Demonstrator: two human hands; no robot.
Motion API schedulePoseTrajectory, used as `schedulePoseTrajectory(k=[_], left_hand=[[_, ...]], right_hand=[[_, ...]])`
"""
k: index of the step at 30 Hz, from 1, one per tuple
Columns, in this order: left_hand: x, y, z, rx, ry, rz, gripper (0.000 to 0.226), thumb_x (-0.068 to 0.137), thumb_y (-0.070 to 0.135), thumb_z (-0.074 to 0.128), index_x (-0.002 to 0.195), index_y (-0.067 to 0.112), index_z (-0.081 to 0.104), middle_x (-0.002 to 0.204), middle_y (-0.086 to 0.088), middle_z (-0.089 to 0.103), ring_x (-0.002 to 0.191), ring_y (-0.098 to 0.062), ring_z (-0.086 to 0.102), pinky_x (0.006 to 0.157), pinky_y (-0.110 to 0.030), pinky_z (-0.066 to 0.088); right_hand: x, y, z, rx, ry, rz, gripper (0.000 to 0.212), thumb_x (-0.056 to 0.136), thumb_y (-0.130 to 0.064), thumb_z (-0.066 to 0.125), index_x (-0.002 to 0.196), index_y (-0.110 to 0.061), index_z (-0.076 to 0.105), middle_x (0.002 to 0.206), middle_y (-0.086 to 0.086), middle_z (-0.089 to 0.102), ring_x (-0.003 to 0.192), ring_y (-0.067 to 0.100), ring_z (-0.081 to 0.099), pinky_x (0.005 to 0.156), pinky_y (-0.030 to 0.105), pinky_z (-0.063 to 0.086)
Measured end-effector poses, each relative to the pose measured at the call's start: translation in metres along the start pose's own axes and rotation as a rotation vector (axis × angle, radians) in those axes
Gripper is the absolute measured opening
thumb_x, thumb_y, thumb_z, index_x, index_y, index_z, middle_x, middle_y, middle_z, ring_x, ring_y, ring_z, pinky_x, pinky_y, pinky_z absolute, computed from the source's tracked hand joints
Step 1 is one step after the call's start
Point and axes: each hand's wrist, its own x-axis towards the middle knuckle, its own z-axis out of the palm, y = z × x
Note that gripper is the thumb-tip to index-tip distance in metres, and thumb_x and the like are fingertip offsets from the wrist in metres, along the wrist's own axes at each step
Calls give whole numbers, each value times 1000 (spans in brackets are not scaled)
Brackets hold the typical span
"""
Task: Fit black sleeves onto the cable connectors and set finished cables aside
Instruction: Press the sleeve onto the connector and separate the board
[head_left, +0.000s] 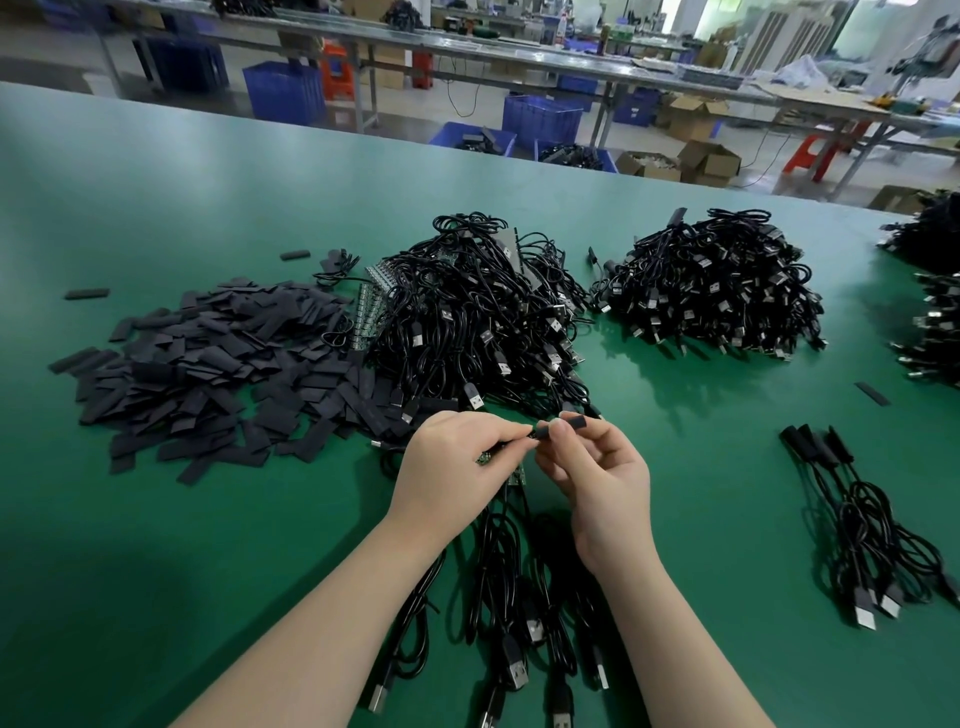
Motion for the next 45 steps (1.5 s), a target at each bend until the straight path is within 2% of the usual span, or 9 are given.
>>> schedulePoseTrajectory(k=[7, 12, 15, 20, 24, 27, 39, 42, 45], left_hand=[[0, 0, -1, -12, -12, -9, 12, 83, 28, 72, 90, 20, 78, 84, 13, 74, 85, 0, 64, 82, -23, 47], [1, 1, -2, 3, -45, -33, 19, 84, 33, 64, 92, 22, 77, 87, 16, 73, 88, 2, 63, 84, -24, 50], [2, -1, -4, 18, -52, -23, 12, 82, 27, 71, 91, 22, 78, 86, 15, 73, 88, 1, 63, 84, -21, 47], [4, -1, -4, 27, -70, 24, 12, 83, 26, 72, 91, 20, 79, 86, 13, 74, 83, -1, 65, 82, -21, 47], [2, 0, -3, 21, -48, 44, 12, 82, 20, 73, 91, 16, 79, 84, 9, 75, 86, -2, 63, 85, -14, 43], [2, 1, -3, 6, -22, 37, 12, 80, 17, 73, 91, 14, 79, 82, 7, 75, 87, -4, 62, 85, -11, 41], [1, -2, -4, -31, -37, -31, 15, 80, 21, 73, 93, 18, 79, 88, 9, 75, 84, -6, 67, 81, -25, 50], [1, 1, -4, -58, -55, -82, 15, 82, 22, 71, 94, 22, 79, 88, 13, 75, 86, -2, 65, 80, -29, 52], [2, 2, -3, -65, -53, -156, 16, 84, 21, 71, 97, 24, 78, 92, 13, 74, 90, -4, 67, 82, -34, 55]], right_hand=[[1, 3, -1, -10, -38, 12, 15, 76, -15, 75, 86, -9, 67, 81, 6, 74, 71, 14, 69, 69, 23, 57], [1, 4, 0, -30, -55, 26, 24, 72, -18, 78, 91, -10, 66, 68, 7, 61, 68, 16, 61, 74, 26, 56], [1, 5, 1, -34, -46, 10, 11, 81, -6, 74, 88, -10, 66, 65, 9, 57, 70, 17, 62, 73, 25, 56], [2, 4, 0, -24, -18, 1, 13, 83, 1, 72, 83, -6, 61, 67, 10, 60, 76, 16, 65, 70, 24, 56], [3, 6, 0, -71, -55, 0, 16, 81, -4, 75, 87, -6, 60, 72, 15, 55, 73, 19, 59, 71, 23, 55], [2, 6, 1, -68, -74, 26, 28, 69, -20, 80, 91, -10, 67, 74, 17, 57, 71, 18, 59, 72, 24, 55], [-1, 3, 1, -112, -125, 24, 15, 75, -19, 83, 84, -22, 72, 66, 10, 60, 63, 14, 61, 71, 24, 54], [-1, 2, 0, -199, -109, -28, 16, 81, -14, 79, 93, -21, 71, 69, 7, 64, 68, 13, 63, 73, 25, 54], [-5, 2, 2, -306, -67, -122, 34, 86, -11, 75, 110, -33, 67, 86, 0, 76, 84, 11, 72, 79, 21, 56]])
